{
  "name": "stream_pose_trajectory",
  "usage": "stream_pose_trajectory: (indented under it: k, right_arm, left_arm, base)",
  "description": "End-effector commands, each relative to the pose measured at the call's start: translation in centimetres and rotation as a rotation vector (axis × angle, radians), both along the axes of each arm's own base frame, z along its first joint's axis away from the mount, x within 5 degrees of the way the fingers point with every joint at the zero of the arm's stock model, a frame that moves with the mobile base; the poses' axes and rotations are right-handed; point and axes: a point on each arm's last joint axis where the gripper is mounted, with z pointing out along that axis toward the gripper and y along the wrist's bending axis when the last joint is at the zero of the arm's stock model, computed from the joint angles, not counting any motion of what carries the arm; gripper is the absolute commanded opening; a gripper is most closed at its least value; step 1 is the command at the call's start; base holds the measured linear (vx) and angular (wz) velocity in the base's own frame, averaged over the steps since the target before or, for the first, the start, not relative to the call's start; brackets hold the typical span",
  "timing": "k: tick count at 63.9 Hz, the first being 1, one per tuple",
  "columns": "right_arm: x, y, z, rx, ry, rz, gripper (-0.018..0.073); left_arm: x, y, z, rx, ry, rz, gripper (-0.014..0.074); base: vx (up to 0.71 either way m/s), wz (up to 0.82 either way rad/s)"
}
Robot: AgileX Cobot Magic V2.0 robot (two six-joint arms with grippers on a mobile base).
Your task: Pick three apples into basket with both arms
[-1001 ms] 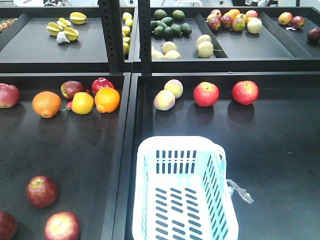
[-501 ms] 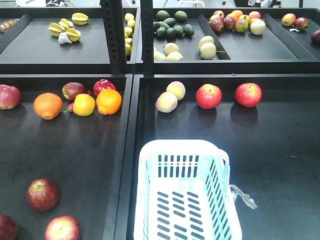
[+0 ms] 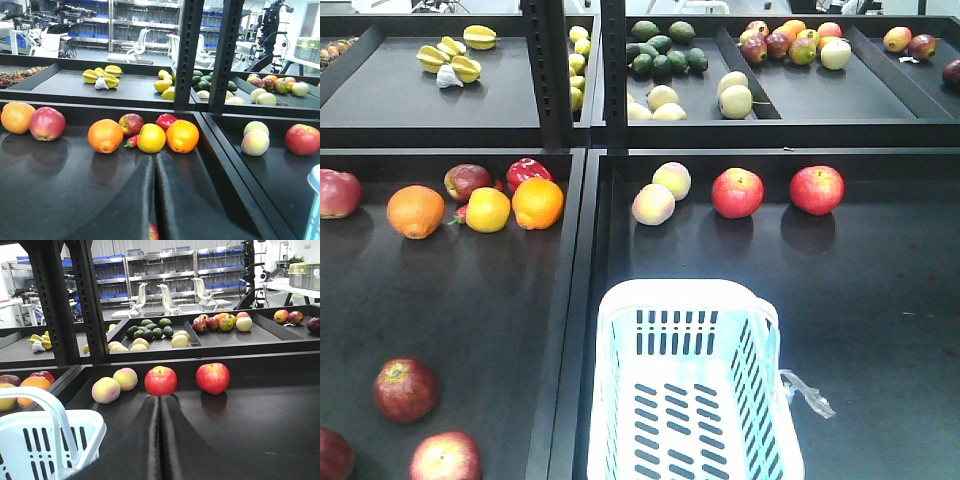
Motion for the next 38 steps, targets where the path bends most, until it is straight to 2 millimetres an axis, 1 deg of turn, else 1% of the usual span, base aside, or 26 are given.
stream_pose_trajectory:
  k: [1, 7, 8, 17, 23, 32, 38]
  right_arm:
    - [0.0, 0.0, 0.2, -0.008, -0.066, 0.000, -0.0009]
    - [0.0, 0.0, 0.2, -0.008, -0.066, 0.000, -0.0009]
    - [0.0, 0.0, 0.2, -0.008, -0.066, 0.000, -0.0009]
    - [0.0, 0.0, 0.2, -0.008, -0.066, 0.000, -0.0009]
    - [0.0, 0.0, 0.2, -0.008, -0.066, 0.000, -0.0009]
    - [0.0, 0.0, 0.2, -0.008, -0.066, 0.000, -0.0009]
    - [0.0, 0.0, 0.2, -0.008, -0.066, 0.000, -0.0009]
  left_arm:
    - [-0.1, 0.0, 0.8, -0.019, -0.089, -0.002, -0.0006]
    - [-0.4, 0.0, 2.2, -0.021, -0.118, -0.002, -0.0006]
    - [-0.5, 0.0, 2.9, -0.025, -0.133, -0.002, -0.0006]
    - [-1.1, 0.0, 6.8, -0.053, -0.191, -0.005, -0.0006]
    - [-1.1, 0.0, 9.9, -0.055, -0.208, -0.005, -0.0006]
    - [0.0, 0.0, 13.9, -0.040, -0.124, -0.001, -0.0006]
    - [1.3, 0.0, 16.0, 0.041, 0.006, 0.002, -0.0006]
  base:
    - [0.00, 0.00]
    - [0.00, 0.00]
    - [0.00, 0.00]
    - [0.00, 0.00]
    - [0.00, 0.00]
    - [0.00, 0.00]
    - [0.00, 0.00]
